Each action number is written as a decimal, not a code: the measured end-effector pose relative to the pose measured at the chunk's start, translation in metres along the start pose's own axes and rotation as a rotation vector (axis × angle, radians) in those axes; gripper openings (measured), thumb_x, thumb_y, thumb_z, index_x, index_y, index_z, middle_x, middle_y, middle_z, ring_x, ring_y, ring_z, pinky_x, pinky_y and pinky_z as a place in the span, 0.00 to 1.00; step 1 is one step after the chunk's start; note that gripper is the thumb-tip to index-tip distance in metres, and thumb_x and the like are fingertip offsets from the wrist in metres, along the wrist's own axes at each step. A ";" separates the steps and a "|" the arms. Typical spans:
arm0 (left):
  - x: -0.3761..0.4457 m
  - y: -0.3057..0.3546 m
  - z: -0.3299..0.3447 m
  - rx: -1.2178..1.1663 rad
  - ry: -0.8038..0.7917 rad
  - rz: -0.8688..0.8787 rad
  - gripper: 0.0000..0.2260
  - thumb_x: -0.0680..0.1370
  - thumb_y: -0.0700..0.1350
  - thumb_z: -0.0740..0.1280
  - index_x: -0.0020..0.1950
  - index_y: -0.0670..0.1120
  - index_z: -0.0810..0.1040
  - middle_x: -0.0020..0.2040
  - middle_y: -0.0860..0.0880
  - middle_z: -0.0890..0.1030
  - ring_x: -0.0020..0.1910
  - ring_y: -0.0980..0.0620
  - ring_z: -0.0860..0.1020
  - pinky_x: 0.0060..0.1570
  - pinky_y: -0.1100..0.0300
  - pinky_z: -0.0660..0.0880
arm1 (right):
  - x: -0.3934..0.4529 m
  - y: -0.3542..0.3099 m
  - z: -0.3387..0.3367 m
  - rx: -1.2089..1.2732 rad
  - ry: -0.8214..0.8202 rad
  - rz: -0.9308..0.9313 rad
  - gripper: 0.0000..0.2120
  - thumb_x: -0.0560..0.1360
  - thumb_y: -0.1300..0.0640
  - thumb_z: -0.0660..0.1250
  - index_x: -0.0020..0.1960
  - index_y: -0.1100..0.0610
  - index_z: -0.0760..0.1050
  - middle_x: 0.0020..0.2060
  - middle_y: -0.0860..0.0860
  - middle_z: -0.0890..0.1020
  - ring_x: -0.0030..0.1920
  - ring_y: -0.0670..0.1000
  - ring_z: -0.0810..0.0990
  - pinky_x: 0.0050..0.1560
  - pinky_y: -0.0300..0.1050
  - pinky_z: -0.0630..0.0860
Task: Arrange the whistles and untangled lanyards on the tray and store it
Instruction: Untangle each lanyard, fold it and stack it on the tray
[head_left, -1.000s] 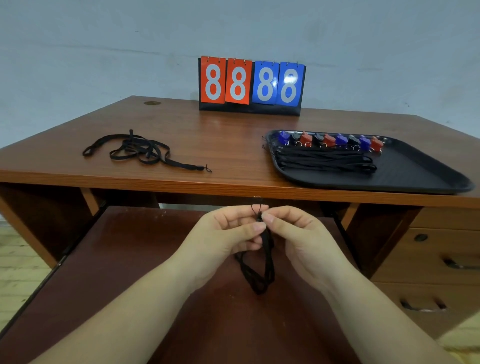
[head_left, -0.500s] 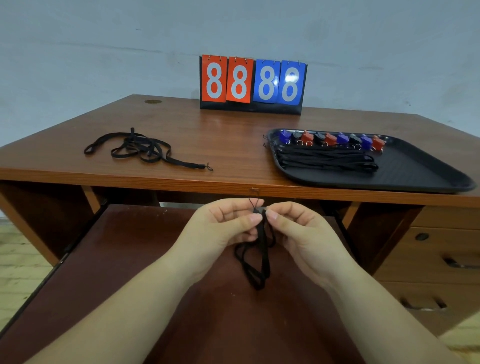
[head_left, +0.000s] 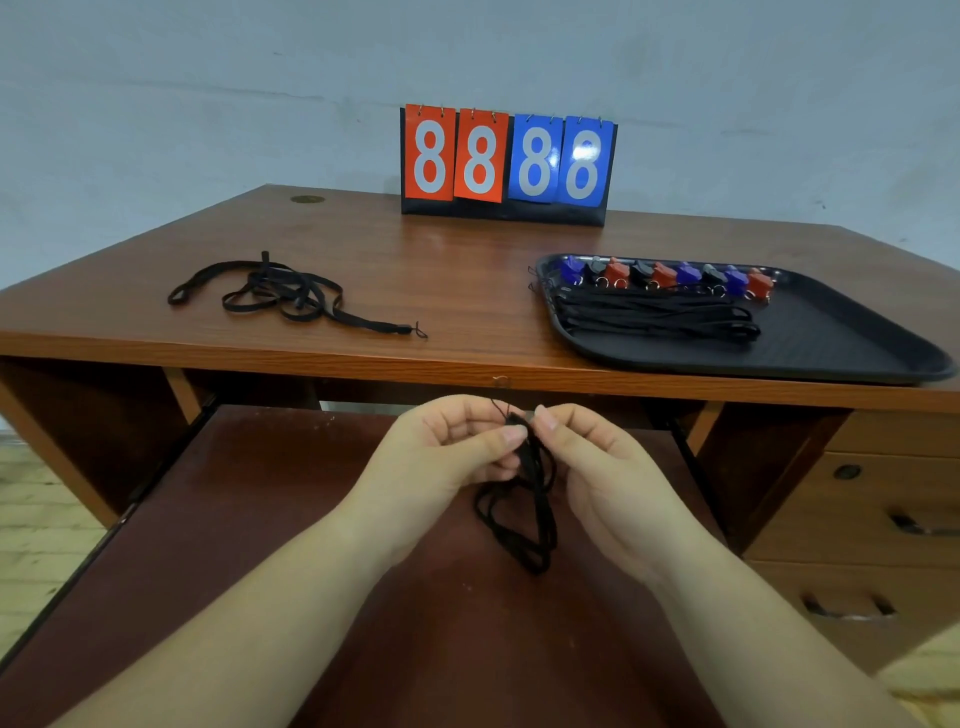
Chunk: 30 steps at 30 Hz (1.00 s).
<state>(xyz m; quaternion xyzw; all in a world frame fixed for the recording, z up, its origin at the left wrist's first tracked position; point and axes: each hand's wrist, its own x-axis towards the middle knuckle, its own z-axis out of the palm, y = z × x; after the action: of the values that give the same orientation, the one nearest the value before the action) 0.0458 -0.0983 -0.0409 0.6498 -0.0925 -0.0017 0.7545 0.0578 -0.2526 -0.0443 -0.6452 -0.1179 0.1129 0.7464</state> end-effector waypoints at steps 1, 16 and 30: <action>0.001 0.000 -0.001 -0.010 0.016 0.000 0.05 0.72 0.38 0.69 0.47 0.42 0.81 0.36 0.47 0.83 0.36 0.54 0.80 0.39 0.63 0.78 | 0.000 0.000 0.000 0.030 -0.021 0.007 0.15 0.65 0.49 0.72 0.47 0.58 0.78 0.38 0.52 0.83 0.41 0.50 0.81 0.51 0.48 0.76; 0.017 0.007 -0.035 -0.167 0.361 0.002 0.04 0.74 0.36 0.67 0.41 0.44 0.79 0.30 0.50 0.80 0.33 0.57 0.80 0.36 0.65 0.79 | 0.004 -0.019 -0.039 -0.377 0.094 -0.038 0.04 0.68 0.64 0.72 0.41 0.58 0.83 0.29 0.50 0.82 0.31 0.46 0.80 0.38 0.38 0.79; 0.018 0.010 -0.037 -0.062 0.394 0.014 0.07 0.73 0.34 0.69 0.36 0.44 0.79 0.29 0.49 0.78 0.32 0.54 0.80 0.34 0.64 0.78 | -0.006 -0.050 -0.072 -0.489 0.234 -0.072 0.06 0.67 0.65 0.73 0.41 0.56 0.83 0.35 0.53 0.86 0.35 0.46 0.84 0.36 0.32 0.78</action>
<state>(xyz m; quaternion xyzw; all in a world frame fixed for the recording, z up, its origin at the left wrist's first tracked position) 0.0680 -0.0625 -0.0342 0.6132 0.0525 0.1280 0.7778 0.0758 -0.3292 -0.0049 -0.8102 -0.0774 -0.0207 0.5806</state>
